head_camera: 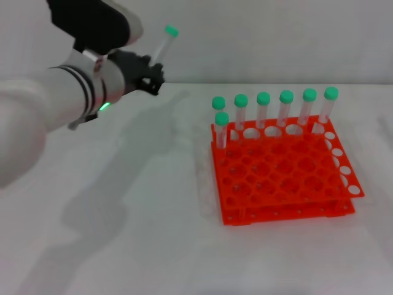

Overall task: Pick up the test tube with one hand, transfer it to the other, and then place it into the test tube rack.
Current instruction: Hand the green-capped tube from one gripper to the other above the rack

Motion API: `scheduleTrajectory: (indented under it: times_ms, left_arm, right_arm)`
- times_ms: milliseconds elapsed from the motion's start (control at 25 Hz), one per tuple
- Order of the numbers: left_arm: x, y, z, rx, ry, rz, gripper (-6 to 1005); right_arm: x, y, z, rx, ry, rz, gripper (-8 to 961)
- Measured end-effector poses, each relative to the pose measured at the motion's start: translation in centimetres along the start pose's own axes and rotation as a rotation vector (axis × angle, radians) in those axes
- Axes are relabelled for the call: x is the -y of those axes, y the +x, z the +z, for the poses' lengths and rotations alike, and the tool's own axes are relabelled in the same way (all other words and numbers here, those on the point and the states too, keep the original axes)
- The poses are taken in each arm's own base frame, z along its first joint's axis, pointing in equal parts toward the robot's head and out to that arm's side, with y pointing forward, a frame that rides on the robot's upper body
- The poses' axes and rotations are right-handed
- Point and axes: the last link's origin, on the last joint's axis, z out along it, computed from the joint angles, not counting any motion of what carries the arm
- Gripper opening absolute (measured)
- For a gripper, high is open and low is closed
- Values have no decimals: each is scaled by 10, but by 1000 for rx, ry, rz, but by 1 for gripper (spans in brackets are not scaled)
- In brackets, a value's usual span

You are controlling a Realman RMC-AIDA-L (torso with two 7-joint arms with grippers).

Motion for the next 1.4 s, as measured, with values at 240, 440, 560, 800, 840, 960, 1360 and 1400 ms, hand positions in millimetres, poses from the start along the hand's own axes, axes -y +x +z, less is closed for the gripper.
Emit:
scheduleTrajectory:
  times_ms: [240,440,560,800,840,960,1360,1400]
  left_arm:
    - [-20,15,4,-144,-9,79,182]
    - [-34,21,6,-226,-18,117,182]
    - [-43,21,6,-274,-26,136,182]
    - [-60,17,6,-352,-45,156,182]
    - [-62,16,6,-361,-49,158,182]
    - [-71,14,6,-386,-63,165,182]
    - [-87,15,3,-449,-93,186,182]
    - [-89,14,3,-458,-94,188,182]
  right_arm:
    - [-23,3,6,-20,-134,103,859]
    - [-47,10,15,-64,-252,114,859]
    - [-61,15,20,-86,-310,112,859]
    - [-82,23,31,-118,-377,112,858]
    - [-84,24,32,-122,-384,112,858]
    - [-93,26,35,-135,-418,106,858]
    - [-115,37,43,-192,-494,89,857]
    - [-117,37,44,-193,-502,89,857]
